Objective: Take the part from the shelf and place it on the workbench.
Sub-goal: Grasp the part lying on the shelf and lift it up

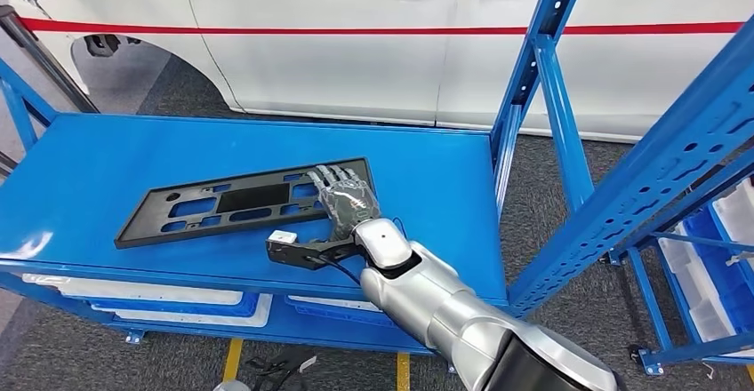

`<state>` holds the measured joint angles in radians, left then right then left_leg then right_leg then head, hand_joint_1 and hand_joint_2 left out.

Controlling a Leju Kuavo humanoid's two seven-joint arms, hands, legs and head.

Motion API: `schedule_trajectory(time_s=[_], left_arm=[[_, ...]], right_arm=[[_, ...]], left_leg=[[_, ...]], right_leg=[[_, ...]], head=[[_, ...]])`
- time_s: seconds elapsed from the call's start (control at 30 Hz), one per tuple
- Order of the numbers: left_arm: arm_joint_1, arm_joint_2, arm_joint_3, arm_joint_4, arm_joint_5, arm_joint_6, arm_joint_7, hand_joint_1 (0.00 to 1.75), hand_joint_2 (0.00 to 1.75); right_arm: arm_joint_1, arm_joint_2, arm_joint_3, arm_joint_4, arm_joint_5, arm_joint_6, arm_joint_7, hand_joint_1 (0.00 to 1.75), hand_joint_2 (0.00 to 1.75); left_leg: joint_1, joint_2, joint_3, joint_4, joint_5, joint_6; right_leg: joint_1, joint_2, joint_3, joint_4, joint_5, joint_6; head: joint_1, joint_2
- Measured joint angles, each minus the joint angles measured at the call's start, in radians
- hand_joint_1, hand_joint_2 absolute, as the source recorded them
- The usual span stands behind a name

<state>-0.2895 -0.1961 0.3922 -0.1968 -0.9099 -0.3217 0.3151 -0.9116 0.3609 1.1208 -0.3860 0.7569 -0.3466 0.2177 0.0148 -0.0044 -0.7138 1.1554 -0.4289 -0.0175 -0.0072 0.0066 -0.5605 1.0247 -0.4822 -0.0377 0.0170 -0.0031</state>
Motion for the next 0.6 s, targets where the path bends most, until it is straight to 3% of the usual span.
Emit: schedule_trajectory(time_s=[0.07, 0.1, 0.23, 0.5, 0.6], left_arm=[[-0.002, 0.0, 0.0, 0.0, 0.004, 0.002, 0.001, 0.0, 0.0], [-0.003, -0.001, 0.0, 0.0, 0.008, 0.005, 0.001, 0.0, 0.0], [-0.001, -0.004, 0.0, 0.0, 0.019, 0.012, 0.004, 0.0, 0.0], [-0.004, -0.005, 0.0, 0.0, 0.021, 0.012, 0.0, 0.0, 0.0], [-0.004, -0.006, 0.0, 0.0, 0.021, 0.015, -0.003, 0.0, 0.0]], right_arm=[[-0.001, 0.001, 0.001, -0.003, 0.001, 0.007, -0.001, 0.0, 1.75], [-0.001, 0.002, 0.003, -0.004, 0.002, 0.012, -0.001, 0.0, 1.75], [0.004, 0.002, 0.006, -0.009, 0.003, 0.019, -0.001, 0.0, 1.75], [0.005, 0.002, 0.015, -0.019, 0.003, 0.019, 0.0, 0.04, 1.75], [0.007, 0.002, 0.024, -0.024, 0.005, 0.017, 0.008, 1.34, 1.75]], left_leg=[[-0.004, 0.002, 0.037, -0.107, 0.049, 0.007], [-0.007, 0.002, 0.045, -0.132, 0.055, 0.012], [-0.005, -0.003, 0.048, -0.14, 0.055, 0.02], [-0.01, -0.006, 0.048, -0.139, 0.045, 0.032], [-0.012, -0.006, 0.048, -0.138, 0.045, 0.033]], right_leg=[[0.001, 0.0, 0.01, 0.0, -0.011, 0.008], [0.003, 0.0, 0.011, 0.0, -0.016, 0.013], [0.009, -0.002, 0.011, 0.002, -0.025, 0.011], [0.006, -0.003, 0.02, -0.016, -0.025, 0.01], [0.004, -0.003, 0.02, -0.017, -0.025, 0.018]], head=[[0.0, 0.0], [0.0, 0.0], [0.001, 0.0], [0.001, 0.0], [0.001, 0.0]])
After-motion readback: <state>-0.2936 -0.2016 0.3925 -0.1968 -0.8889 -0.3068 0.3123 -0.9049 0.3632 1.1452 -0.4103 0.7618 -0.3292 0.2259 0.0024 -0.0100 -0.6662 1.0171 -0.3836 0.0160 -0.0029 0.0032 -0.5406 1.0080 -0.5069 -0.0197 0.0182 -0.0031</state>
